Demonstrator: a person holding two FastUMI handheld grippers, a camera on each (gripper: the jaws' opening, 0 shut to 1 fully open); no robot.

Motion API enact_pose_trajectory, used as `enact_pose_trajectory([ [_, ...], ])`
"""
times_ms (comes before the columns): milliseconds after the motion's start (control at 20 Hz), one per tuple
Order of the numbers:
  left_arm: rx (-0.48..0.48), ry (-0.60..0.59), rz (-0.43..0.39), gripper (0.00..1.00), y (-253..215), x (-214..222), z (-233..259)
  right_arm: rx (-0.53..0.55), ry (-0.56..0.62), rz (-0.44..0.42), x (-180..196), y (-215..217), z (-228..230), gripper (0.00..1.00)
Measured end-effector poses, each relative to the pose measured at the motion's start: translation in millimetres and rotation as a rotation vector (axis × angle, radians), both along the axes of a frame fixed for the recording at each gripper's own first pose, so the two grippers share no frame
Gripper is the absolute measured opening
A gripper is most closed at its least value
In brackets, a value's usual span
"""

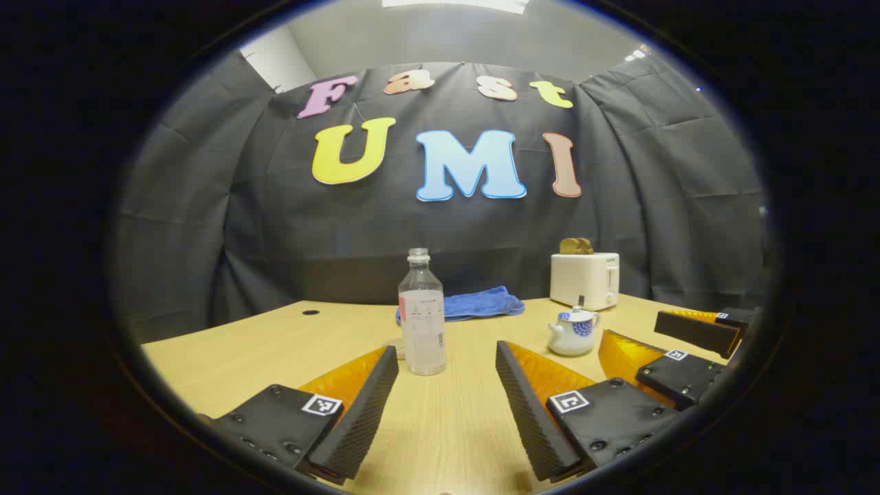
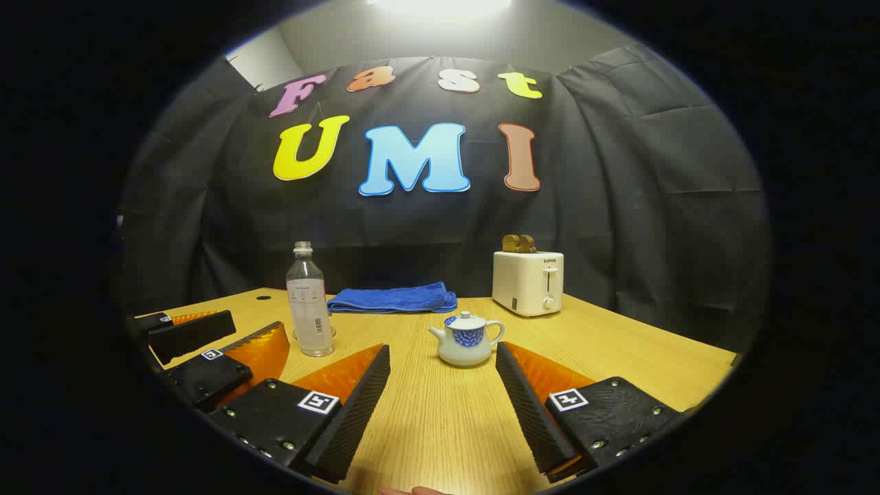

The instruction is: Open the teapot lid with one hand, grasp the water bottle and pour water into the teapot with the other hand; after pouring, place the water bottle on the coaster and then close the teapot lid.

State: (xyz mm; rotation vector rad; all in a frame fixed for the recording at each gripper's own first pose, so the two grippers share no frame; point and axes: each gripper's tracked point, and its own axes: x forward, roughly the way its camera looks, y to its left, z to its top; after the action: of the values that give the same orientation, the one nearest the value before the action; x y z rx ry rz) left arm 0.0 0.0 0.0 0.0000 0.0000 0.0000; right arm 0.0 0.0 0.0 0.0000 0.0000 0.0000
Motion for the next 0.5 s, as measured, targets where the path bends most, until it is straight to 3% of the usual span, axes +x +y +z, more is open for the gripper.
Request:
enact_pose_trajectory([
  [500, 0.0, 0.002, -0.002, 0.99, -0.5, 0.1, 0.3, 0.001, -0.001, 0.012, 0.1, 1.3, 0.9, 0.95],
])
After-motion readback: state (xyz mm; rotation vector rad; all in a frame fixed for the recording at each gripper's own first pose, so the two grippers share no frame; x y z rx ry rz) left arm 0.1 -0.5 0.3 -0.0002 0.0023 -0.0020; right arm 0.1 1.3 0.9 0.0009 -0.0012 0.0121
